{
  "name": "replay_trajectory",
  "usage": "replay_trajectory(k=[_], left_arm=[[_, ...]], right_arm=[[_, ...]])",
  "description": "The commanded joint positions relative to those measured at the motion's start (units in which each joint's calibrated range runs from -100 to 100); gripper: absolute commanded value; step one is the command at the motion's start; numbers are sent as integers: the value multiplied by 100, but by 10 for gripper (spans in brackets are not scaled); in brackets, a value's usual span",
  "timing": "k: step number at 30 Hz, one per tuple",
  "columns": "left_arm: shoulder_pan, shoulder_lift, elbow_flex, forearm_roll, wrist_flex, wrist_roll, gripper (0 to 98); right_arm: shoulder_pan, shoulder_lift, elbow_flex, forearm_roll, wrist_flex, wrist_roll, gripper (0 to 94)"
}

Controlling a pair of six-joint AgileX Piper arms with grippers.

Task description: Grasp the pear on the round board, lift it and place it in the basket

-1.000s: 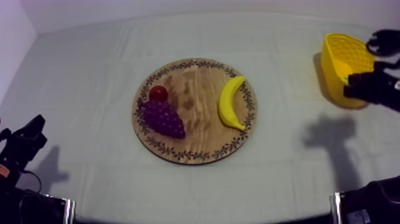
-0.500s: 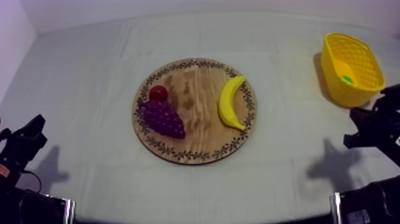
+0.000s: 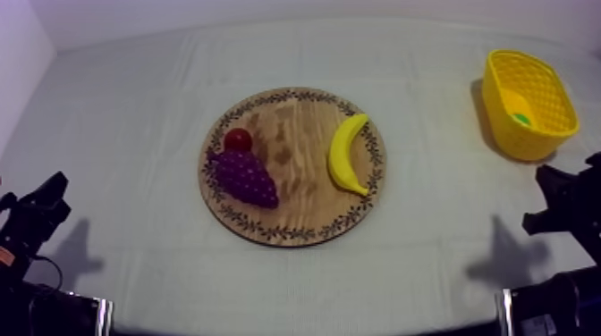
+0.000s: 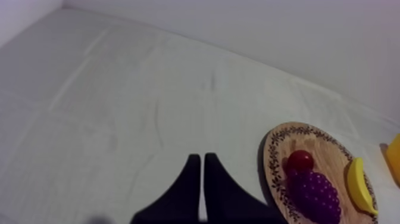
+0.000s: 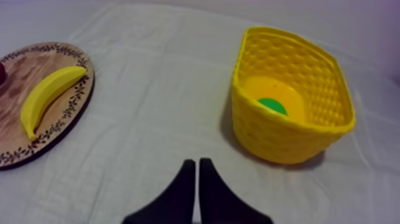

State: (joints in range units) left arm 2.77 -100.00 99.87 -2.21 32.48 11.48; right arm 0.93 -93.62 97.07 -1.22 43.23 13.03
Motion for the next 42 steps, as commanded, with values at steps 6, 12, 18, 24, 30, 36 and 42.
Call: replay_trajectory(k=[6, 12, 18, 24, 30, 36, 42], left_arm=[[1, 0, 2, -2, 1, 2, 1], [1, 0, 2, -2, 1, 0, 1], [1, 0, 2, -2, 1, -2, 1], [1, 0, 2, -2, 1, -2, 1], [1, 0, 2, -2, 1, -2, 1], [1, 0, 2, -2, 1, -2, 1], [1, 0, 2, -2, 1, -2, 1]], right_arm=[[40, -183, 174, 31, -211, 231, 36], [44, -195, 250, 23, -409, 40, 21], [44, -197, 259, 22, -433, -39, 5], [44, -197, 260, 22, -435, -53, 3], [44, -197, 260, 22, -436, -55, 2], [44, -197, 260, 22, -436, -55, 2], [41, -197, 260, 22, -436, -55, 2]])
